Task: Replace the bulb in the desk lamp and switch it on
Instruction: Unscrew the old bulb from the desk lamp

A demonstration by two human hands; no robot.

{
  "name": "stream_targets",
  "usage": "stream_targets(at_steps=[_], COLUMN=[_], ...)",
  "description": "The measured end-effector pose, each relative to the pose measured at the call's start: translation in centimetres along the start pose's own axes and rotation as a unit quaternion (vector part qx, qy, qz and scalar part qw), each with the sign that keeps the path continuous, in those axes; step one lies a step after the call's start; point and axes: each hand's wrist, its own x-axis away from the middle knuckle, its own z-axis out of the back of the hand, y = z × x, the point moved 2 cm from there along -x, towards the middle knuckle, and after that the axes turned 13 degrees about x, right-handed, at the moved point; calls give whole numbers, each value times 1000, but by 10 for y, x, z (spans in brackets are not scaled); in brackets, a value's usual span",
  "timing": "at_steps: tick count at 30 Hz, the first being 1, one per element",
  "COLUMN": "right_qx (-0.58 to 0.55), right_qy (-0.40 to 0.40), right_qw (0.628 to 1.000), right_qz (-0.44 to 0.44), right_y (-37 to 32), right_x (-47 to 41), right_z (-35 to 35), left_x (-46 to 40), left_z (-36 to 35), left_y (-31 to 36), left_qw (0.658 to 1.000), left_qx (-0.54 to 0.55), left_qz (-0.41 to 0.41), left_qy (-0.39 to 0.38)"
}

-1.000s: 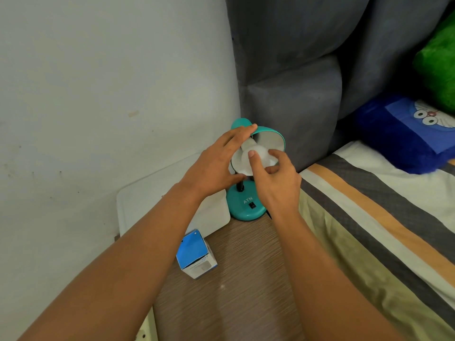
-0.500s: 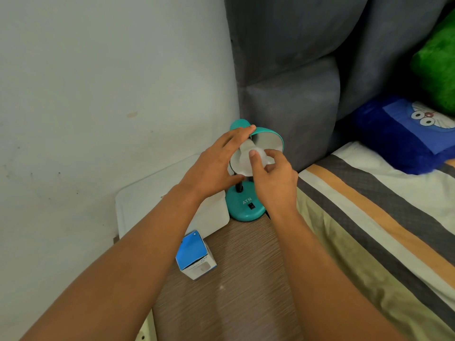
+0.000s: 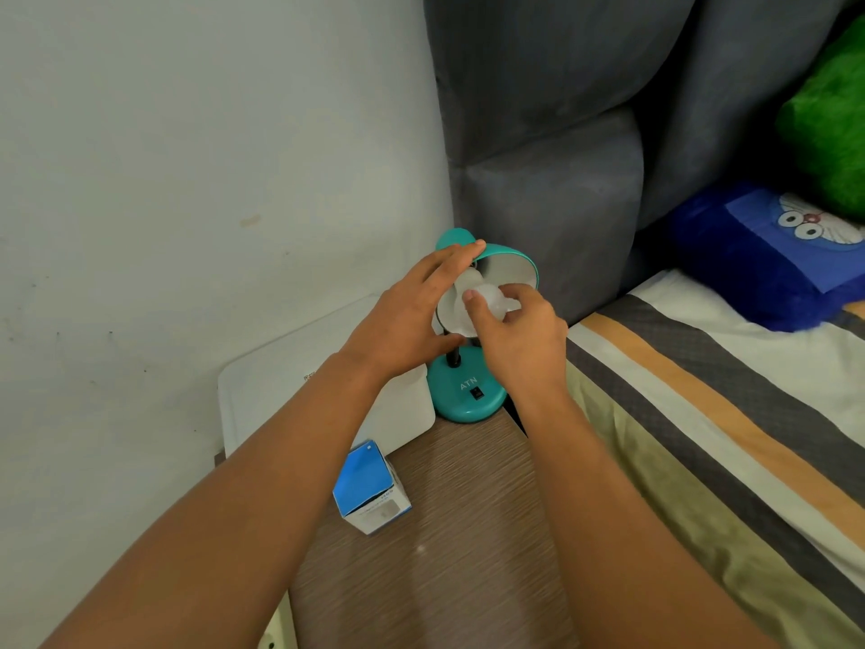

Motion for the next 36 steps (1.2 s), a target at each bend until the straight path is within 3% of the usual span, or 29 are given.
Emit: stream_targets(at_steps=[4,13,23,36], right_qx=[21,-4,-2,35], right_qy=[19,1,19,-81], right_qw=[999,1000,999,996], right_qz=[39,16,34,11], right_y=[0,6,41,91], right_x=[5,1,34,95], right_z=[1,-6,36,30], left_x=[0,-1,1,44], left_z=[-1,-1,3,19], left_y=[-2,-3,6,25], left_qw=[1000,1000,999,992], left_qx=[1,-3,-22,-15], left_qz=[1,7,41,122], left_qy=[1,1,-19,0])
